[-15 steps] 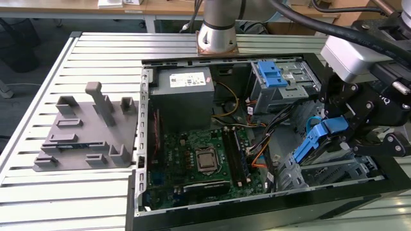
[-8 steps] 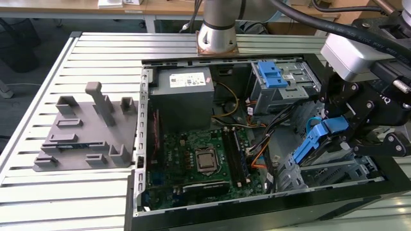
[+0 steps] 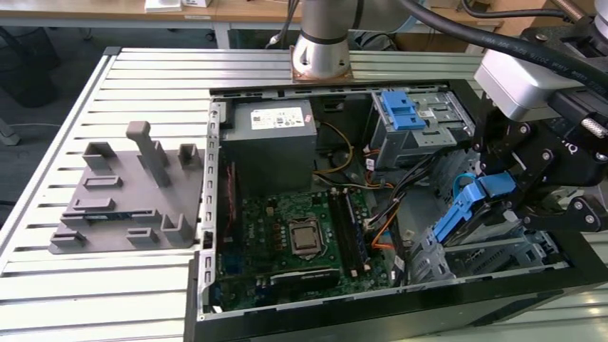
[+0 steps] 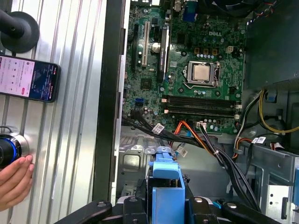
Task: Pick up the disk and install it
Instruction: 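Insert the second disk wire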
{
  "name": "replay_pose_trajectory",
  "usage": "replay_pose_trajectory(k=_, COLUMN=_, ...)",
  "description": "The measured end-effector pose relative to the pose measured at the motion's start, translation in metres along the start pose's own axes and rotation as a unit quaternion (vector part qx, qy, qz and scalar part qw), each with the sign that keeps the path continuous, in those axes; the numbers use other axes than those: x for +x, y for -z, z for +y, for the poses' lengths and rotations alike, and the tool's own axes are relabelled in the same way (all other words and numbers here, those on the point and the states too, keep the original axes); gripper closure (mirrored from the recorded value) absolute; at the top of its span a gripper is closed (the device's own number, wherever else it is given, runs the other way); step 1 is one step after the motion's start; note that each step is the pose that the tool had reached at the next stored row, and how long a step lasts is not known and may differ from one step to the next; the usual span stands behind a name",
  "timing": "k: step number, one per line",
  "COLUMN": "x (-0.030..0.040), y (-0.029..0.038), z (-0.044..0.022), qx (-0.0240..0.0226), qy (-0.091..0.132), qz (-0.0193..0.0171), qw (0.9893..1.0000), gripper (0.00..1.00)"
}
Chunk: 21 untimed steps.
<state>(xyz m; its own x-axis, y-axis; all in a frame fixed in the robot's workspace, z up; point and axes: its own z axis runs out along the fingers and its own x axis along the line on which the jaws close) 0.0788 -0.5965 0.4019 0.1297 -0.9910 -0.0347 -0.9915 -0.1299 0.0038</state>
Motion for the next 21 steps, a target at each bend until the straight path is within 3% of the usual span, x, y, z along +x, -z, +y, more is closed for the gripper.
replay_pose_trajectory(k=14, x=0.0, y=-0.0001, z=0.0, qx=0.0, qy=0.0, qz=-0.0001, qw=1.0, gripper=0.63)
replay_pose_trajectory(k=17, x=0.0, y=0.0, z=0.0, qx=0.0, qy=0.0, qz=-0.0001, qw=1.0, gripper=0.5)
replay_pose_trajectory(k=21, x=0.0, y=0.0, z=0.0, qx=0.0, qy=0.0, qz=0.0, qw=1.0, gripper=0.5)
